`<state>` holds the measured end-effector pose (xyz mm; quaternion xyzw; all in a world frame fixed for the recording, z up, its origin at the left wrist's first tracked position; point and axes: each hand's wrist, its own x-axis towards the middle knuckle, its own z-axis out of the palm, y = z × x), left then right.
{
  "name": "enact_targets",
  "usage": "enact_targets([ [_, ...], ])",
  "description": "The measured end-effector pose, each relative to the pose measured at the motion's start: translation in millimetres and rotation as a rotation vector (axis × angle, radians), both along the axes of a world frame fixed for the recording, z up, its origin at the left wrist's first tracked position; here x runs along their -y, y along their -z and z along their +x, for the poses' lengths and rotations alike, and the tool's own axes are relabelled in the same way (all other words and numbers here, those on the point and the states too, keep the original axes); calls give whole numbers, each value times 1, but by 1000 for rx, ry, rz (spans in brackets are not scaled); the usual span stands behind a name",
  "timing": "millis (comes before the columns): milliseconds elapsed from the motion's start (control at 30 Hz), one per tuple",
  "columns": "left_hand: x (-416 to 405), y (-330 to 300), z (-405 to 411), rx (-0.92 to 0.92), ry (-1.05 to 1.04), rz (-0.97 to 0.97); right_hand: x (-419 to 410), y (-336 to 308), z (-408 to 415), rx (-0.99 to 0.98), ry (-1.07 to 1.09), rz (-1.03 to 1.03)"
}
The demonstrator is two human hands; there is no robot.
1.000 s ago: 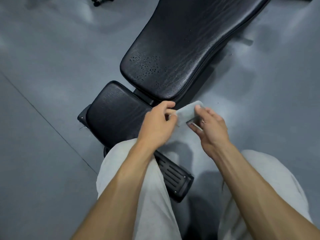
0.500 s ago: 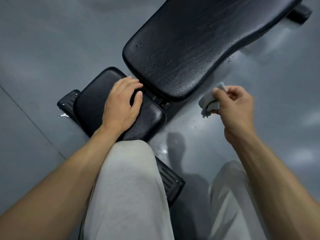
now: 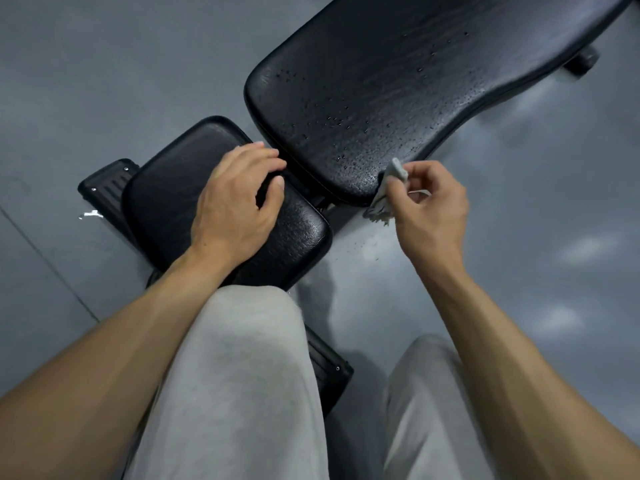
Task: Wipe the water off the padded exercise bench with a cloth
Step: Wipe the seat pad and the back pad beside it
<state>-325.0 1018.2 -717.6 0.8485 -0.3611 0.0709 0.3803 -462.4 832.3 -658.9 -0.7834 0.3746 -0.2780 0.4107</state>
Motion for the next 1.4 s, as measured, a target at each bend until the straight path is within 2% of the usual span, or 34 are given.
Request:
enact_targets([
  [67,0,0,0,-1,-4,-8,-1,1,3,17,45,-17],
  [200,-1,0,0,-2,2,-13,-28,9,7,-8,-79,-29],
  [400,0,1,0,-4,-12,-28,-6,5,9,31,114,-59],
  [567,-1,3,0,1,-4,-34,-44,12,28,-29,-94,-110],
  [767,1,3,0,6,-16,-54,-10,3,13,-3,91,-115],
  [900,0,3,-1,11,-13,-62,-41,7,32,-17,-100,-78],
  [1000,-1,2,0,4,-12,-66,-19,-8,23,29,-53,-42],
  [1133,0,1,0,-7,-15,-76,9,-48,-12,133,-24,-184],
  [1200,-1,-1,-1,-25,-27,-84,1,-48,-11,103,-95,-303],
  [1333,-7,-10,2,-62,-42,-94,-21,-3,8,-197,-440,-544],
  [1400,-14,-12,12,-20,-66,-27,-23,13,9,-279,-520,-626],
])
